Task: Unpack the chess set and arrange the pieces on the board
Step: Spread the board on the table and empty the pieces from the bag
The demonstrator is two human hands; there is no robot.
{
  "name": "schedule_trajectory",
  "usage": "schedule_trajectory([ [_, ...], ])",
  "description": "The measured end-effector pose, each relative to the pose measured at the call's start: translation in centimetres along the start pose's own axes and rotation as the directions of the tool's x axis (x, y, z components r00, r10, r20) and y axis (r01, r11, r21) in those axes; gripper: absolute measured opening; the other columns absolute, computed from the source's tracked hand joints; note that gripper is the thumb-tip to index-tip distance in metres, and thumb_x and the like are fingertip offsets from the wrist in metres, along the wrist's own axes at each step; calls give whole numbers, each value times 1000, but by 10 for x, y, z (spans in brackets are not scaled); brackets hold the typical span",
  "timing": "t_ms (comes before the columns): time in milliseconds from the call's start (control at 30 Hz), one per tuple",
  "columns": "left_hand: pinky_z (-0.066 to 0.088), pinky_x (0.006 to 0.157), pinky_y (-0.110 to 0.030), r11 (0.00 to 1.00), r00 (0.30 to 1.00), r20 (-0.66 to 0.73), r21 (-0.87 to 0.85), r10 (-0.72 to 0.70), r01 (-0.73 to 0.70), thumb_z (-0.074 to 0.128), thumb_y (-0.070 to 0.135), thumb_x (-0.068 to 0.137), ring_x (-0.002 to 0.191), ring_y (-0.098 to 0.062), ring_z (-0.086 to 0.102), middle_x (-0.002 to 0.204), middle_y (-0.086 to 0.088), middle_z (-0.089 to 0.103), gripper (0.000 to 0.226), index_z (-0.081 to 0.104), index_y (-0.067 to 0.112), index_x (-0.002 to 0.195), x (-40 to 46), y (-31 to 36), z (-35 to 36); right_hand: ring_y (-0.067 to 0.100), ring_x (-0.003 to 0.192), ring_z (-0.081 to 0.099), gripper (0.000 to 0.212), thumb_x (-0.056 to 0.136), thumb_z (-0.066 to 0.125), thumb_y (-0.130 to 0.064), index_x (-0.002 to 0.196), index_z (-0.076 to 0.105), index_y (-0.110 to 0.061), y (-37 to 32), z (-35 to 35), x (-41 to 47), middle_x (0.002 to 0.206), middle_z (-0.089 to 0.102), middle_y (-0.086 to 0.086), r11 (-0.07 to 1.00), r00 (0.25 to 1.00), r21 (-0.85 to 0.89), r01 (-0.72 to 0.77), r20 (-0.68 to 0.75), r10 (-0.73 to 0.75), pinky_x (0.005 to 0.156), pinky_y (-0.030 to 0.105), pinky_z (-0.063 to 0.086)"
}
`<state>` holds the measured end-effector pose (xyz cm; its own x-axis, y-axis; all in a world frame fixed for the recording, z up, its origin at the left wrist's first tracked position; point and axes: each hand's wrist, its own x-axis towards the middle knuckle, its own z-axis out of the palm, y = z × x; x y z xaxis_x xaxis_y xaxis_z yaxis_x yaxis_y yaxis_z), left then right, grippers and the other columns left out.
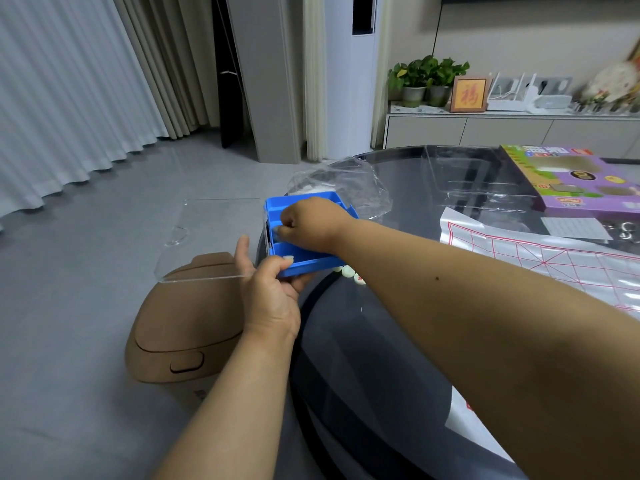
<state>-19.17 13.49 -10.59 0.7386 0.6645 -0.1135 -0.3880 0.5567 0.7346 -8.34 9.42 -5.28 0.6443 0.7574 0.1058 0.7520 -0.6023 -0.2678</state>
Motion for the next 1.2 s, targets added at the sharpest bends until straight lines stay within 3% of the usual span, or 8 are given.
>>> schedule_trajectory([
  [233,59,69,-43,999,999,6,-7,33,-33,39,-11,85,82,-24,67,98,-12,64,76,24,29,147,-1,-1,1,20,71,41,43,95,49,-33,58,33,-17,2,-1,4,59,36,-4,987,980,150,-49,-185,77,55,31,26],
  [300,58,75,-47,999,999,1,-19,45,-45,39,-12,85,85,-24,67,104,-14,63,77,23,30,147,-1,-1,1,23,69,42,38,95,50,-33,63,39,-14,4,-3,5,57,37,-3,980,963,194,-50,-252,99,59,29,28],
  [367,57,77,-49,998,999,-16,-31,51,-52,39,-12,84,90,-27,67,115,-16,59,78,23,31,147,1,-1,1,25,66,43,37,94,51,-34,65,41,-13,6,-9,5,55,39,1,974,935,227,-22,-341,101,58,30,29],
  [500,58,73,-49,995,995,-49,-48,89,-92,37,-14,84,99,-32,62,106,-12,59,75,27,31,144,4,1,-1,18,53,43,35,95,48,-38,70,50,-14,27,-30,-2,55,47,0,951,846,306,-47,-494,201,50,31,32],
  [667,58,75,-47,990,989,-75,-53,129,-133,38,-12,85,104,-31,63,119,-13,54,76,25,34,144,3,5,-4,23,64,45,41,96,46,-37,59,40,-19,82,-17,-17,57,43,-1,929,861,226,-293,-359,359,55,29,32],
  [767,58,76,-47,987,986,-89,-55,144,-149,39,-12,85,100,-29,65,116,-11,55,77,24,33,145,4,4,-4,25,67,47,40,96,44,-42,66,43,-15,95,3,-23,59,43,0,923,894,133,-361,-233,383,57,28,32],
  [1000,58,76,-46,984,981,-108,-56,162,-169,39,-12,85,93,-25,68,112,-10,57,77,24,33,146,3,4,-4,25,79,50,31,95,41,-39,81,52,-14,92,22,-24,80,52,4,949,944,-24,-315,-107,311,63,29,34],
  [1200,58,72,-43,986,981,-118,-52,152,-158,39,-11,85,92,-23,68,115,-11,55,77,25,33,146,5,3,-4,19,80,46,30,94,48,-33,85,58,-6,96,30,-25,88,50,4,976,970,73,-204,-119,212,66,30,35],
])
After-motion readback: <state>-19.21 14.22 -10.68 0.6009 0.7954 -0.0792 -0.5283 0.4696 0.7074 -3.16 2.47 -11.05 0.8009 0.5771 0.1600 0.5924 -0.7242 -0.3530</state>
